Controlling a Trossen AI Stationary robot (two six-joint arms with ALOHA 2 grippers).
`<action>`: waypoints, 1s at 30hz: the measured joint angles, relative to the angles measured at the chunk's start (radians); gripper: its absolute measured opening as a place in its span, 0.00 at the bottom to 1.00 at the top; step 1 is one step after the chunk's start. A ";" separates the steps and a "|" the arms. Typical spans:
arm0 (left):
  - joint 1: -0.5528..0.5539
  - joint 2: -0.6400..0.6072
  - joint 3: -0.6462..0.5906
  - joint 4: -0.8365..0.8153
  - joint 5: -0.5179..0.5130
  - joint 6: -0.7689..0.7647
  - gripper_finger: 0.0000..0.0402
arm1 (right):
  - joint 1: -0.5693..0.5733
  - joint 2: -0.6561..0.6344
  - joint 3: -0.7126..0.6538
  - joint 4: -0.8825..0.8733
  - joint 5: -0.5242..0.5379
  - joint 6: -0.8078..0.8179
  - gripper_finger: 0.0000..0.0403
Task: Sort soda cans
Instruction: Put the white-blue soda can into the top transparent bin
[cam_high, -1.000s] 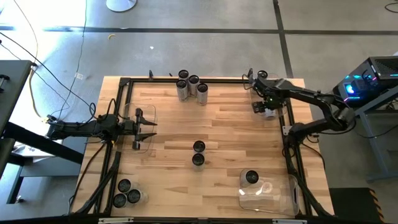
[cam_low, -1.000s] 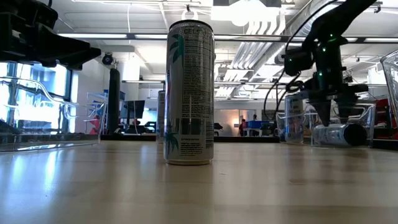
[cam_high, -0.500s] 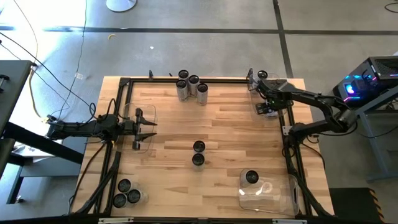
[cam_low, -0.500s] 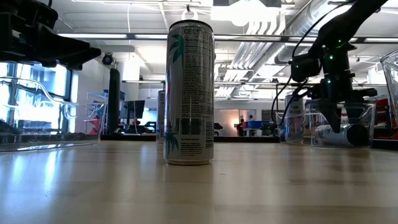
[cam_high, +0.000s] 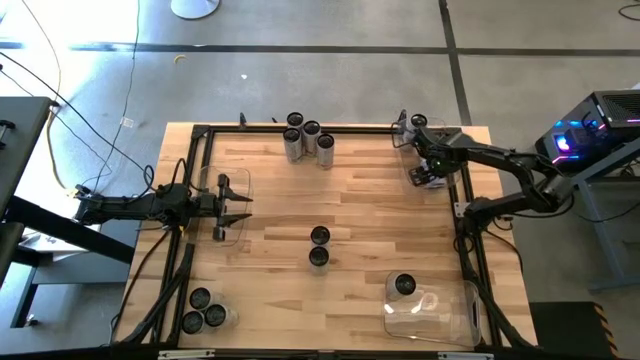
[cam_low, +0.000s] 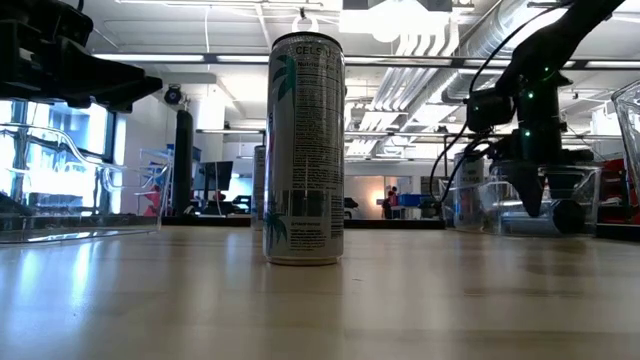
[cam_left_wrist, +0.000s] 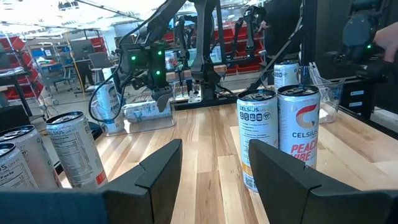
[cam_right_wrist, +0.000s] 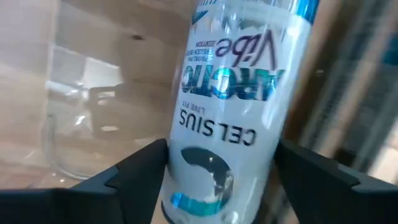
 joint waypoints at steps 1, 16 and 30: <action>0.000 0.000 0.000 0.000 0.000 0.000 0.45 | 0.000 0.001 0.000 0.007 -0.023 -0.002 0.74; 0.000 0.000 0.000 0.000 0.000 0.000 0.45 | 0.002 0.002 -0.003 0.043 -0.069 0.023 0.71; 0.000 0.000 0.000 0.000 0.000 0.000 0.45 | 0.002 0.000 0.249 -0.298 -0.069 0.001 0.56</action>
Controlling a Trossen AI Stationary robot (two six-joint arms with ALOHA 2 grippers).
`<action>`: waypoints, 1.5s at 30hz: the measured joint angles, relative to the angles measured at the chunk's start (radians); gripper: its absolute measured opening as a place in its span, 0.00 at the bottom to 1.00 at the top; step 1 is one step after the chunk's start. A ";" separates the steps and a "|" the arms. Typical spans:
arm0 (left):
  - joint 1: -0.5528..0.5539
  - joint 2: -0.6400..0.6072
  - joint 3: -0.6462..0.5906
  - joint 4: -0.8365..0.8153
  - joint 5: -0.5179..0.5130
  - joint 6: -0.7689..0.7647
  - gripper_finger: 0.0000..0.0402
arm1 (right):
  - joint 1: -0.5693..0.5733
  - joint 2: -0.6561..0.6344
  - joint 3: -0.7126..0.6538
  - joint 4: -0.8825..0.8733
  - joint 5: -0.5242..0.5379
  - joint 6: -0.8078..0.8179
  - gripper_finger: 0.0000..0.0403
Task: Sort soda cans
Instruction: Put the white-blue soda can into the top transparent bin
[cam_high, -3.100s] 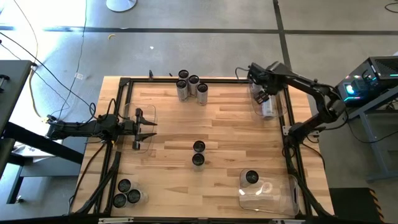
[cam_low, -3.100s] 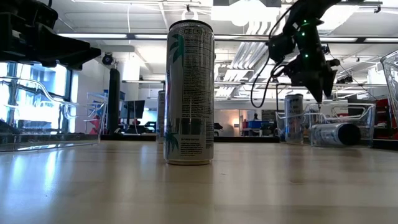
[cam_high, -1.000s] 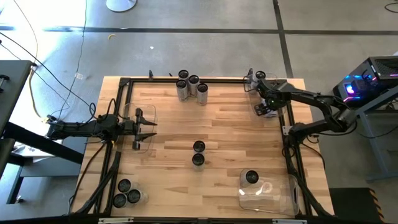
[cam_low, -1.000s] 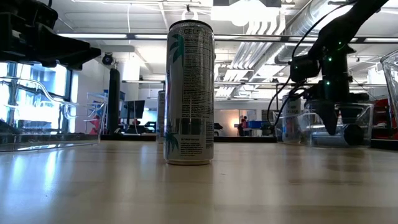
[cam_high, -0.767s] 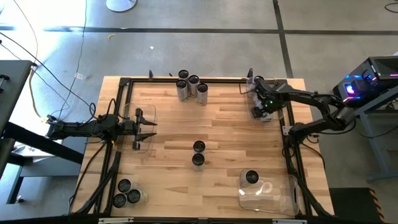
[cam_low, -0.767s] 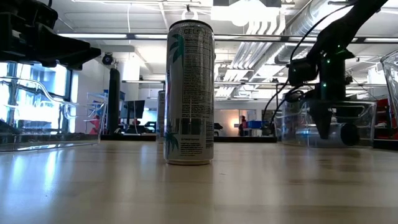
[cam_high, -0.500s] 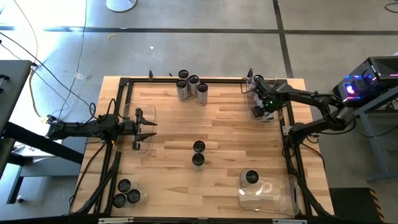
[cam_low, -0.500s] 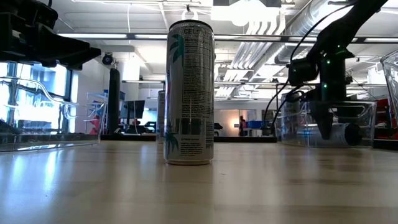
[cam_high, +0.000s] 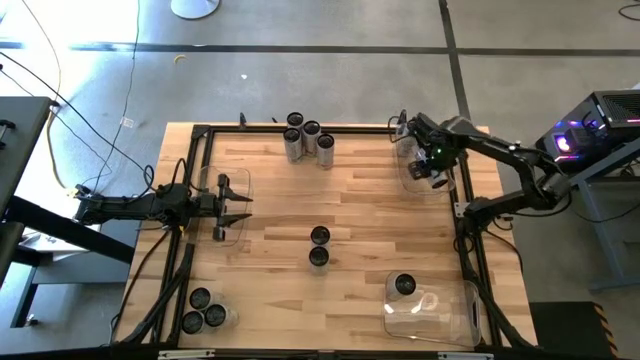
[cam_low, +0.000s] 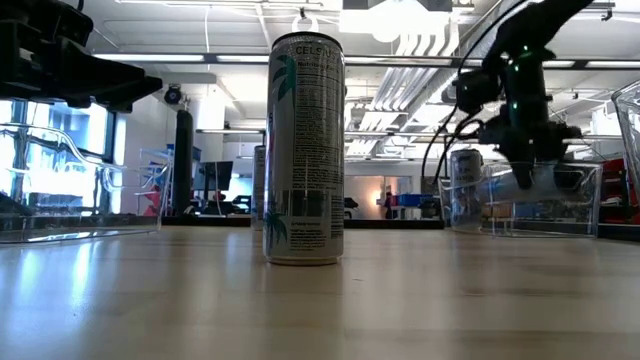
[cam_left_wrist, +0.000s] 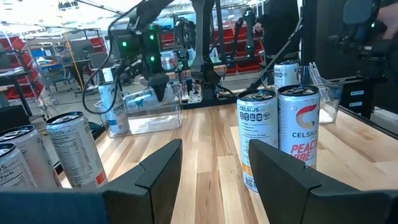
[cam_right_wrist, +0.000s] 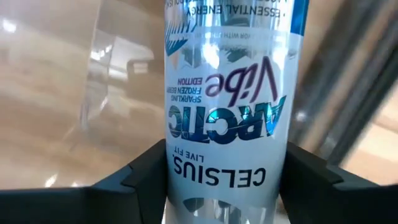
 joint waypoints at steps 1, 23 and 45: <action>0.000 0.000 0.000 0.000 0.000 0.000 0.45 | 0.003 0.000 0.029 -0.051 -0.004 0.000 0.56; 0.000 0.000 0.000 0.000 0.000 0.000 0.45 | 0.594 -0.002 0.406 -0.127 0.164 -0.024 0.56; 0.000 -0.001 0.000 0.350 -0.009 -0.245 0.45 | 0.959 -0.002 0.343 0.245 0.310 -0.154 0.56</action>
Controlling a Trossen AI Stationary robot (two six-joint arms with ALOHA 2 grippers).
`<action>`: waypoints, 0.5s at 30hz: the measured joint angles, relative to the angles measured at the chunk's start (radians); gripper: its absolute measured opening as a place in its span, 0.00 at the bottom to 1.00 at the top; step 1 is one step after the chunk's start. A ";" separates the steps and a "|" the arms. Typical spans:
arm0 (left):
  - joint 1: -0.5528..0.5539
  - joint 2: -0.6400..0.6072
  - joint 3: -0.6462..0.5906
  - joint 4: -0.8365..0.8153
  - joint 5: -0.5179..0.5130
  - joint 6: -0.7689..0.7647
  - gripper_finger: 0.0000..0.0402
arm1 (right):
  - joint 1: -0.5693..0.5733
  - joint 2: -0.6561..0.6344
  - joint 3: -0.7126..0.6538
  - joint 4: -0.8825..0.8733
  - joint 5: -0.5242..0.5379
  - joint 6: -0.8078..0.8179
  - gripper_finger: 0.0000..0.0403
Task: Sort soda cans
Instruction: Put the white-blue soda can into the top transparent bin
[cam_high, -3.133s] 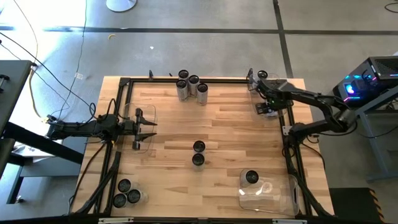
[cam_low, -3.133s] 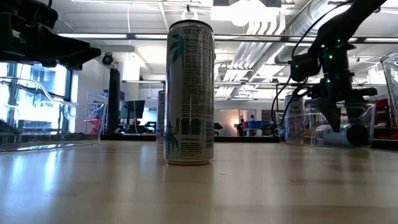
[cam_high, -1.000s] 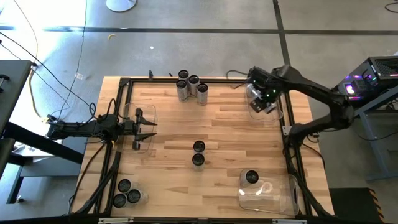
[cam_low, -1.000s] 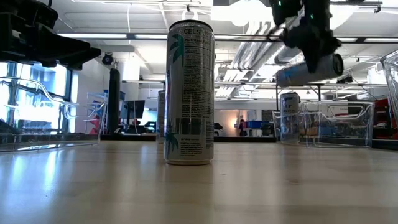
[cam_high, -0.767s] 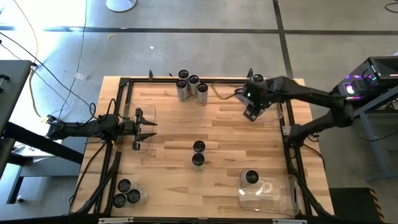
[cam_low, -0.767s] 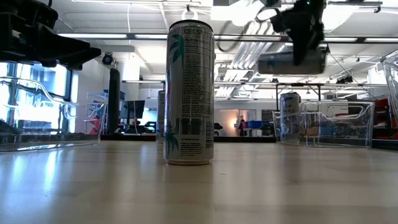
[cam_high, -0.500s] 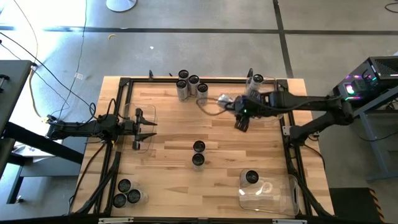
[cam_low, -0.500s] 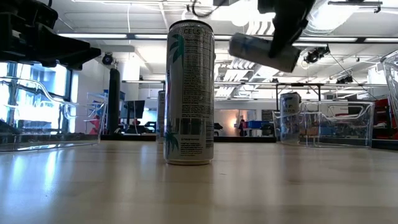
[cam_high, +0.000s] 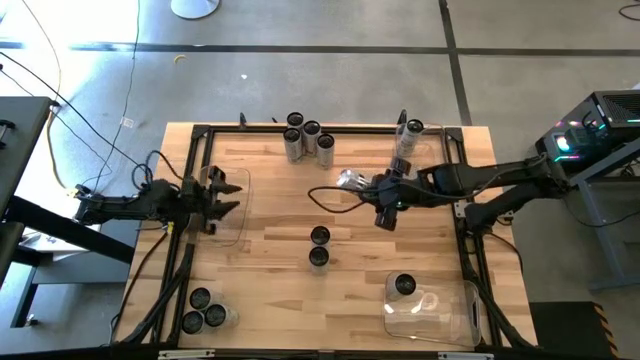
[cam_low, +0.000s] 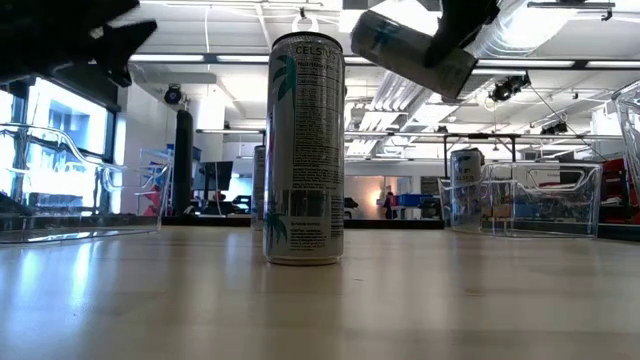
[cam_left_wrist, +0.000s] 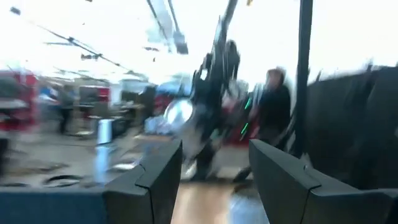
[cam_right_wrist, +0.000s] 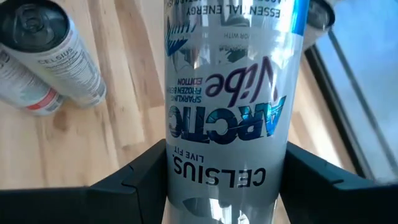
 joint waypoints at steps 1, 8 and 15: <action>0.000 0.000 0.000 0.033 0.000 -0.061 0.45 | -0.007 0.000 0.000 0.009 -0.002 -0.024 0.56; 0.000 0.000 0.000 0.244 -0.077 -0.164 0.45 | -0.039 0.000 0.000 0.042 -0.002 -0.100 0.56; 0.002 0.042 0.000 0.208 -0.290 -0.118 0.45 | 0.033 -0.001 -0.122 0.136 -0.010 -0.100 0.56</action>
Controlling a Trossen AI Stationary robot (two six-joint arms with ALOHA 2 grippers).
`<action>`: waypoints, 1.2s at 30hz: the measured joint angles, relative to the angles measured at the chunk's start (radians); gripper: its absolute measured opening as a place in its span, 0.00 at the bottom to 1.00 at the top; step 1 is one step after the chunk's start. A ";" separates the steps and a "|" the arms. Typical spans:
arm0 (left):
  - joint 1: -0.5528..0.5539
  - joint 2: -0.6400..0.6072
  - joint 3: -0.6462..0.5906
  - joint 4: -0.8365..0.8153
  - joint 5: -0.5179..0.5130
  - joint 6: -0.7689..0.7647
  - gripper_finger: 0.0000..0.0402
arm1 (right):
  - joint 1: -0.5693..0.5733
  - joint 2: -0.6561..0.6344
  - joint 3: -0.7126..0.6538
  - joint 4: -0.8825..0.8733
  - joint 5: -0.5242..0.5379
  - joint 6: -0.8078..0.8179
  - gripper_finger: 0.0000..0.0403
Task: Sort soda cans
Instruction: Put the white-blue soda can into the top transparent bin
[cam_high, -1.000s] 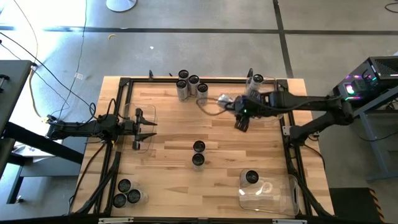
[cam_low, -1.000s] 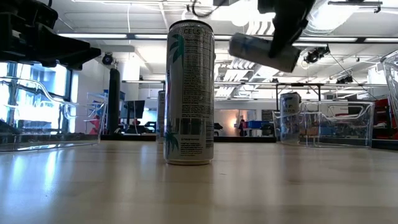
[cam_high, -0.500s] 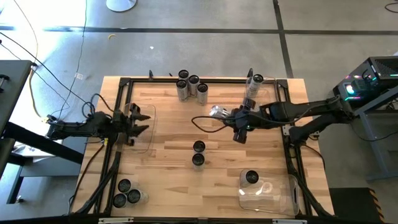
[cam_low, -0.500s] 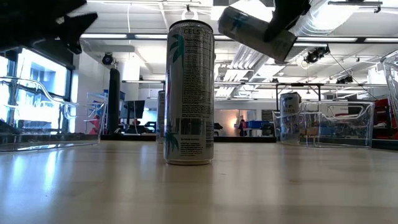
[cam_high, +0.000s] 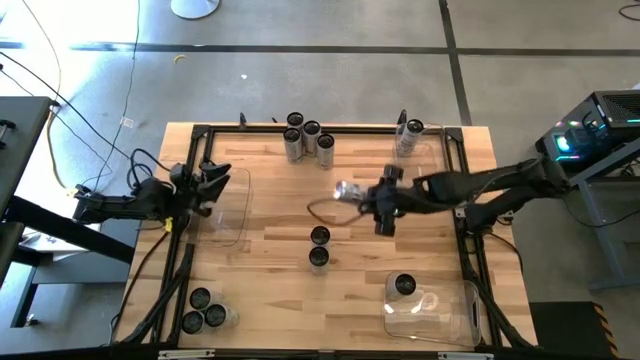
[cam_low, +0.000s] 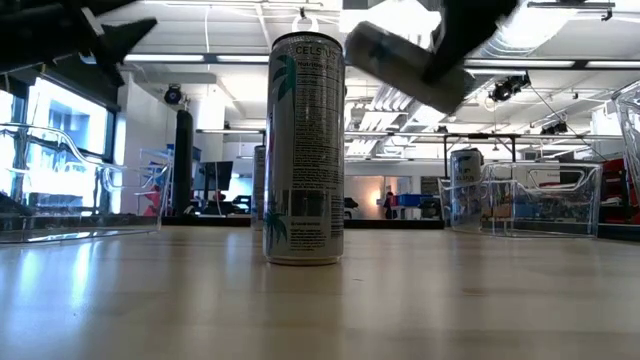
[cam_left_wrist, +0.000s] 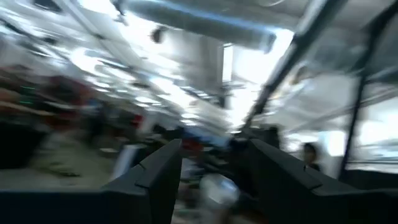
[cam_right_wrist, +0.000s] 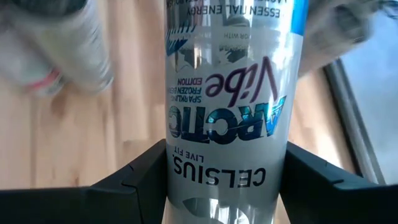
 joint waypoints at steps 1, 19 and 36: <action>0.000 0.020 0.000 0.009 -0.042 0.016 0.45 | 0.011 0.000 -0.031 0.027 0.000 0.003 0.56; 0.000 0.757 0.389 -0.277 -0.008 0.026 0.37 | 0.110 0.000 -0.139 0.251 0.021 0.103 0.56; 0.001 1.167 0.631 -0.178 0.012 0.332 0.81 | 0.045 0.000 -0.137 0.355 0.014 0.053 0.56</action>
